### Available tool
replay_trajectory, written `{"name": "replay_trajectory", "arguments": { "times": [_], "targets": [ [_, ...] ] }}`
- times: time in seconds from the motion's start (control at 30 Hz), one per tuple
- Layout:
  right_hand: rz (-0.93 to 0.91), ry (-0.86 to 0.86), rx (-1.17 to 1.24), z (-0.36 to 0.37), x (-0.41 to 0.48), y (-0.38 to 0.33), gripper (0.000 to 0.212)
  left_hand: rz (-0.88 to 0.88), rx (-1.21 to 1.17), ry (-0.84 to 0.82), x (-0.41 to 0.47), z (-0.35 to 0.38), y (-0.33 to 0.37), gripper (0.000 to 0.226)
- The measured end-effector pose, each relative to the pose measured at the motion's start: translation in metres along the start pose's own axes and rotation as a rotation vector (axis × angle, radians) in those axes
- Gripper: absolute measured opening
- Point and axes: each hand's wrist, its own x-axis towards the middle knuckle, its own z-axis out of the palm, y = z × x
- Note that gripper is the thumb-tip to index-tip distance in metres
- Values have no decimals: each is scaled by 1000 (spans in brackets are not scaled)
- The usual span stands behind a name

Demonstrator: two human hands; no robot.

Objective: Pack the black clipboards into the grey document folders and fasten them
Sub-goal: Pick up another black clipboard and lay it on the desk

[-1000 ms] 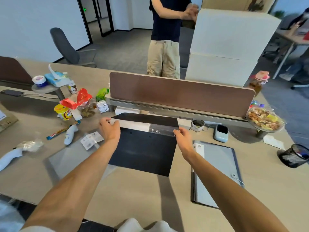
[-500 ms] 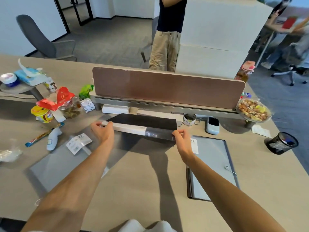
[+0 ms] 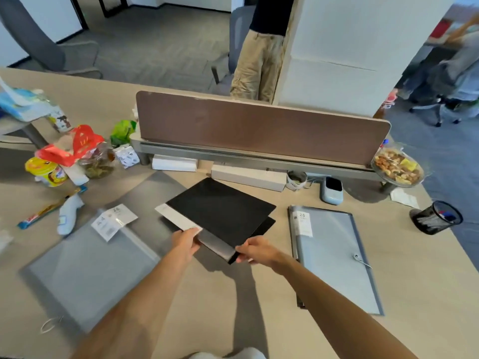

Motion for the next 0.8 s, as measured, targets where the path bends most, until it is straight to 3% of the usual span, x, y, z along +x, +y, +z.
{"name": "replay_trajectory", "arguments": {
  "times": [0.13,0.37,0.8],
  "targets": [
    [100,-42,-49,-11,-2,15,25,47,67,1,6,-6,-6,40],
    [111,229,21,-36,1,55,31,164,182,47,-13,-21,-14,39],
    [104,165,-74,-43,-18,112,31,333,775,-23,-51,-17,-58,39]
  ]
}}
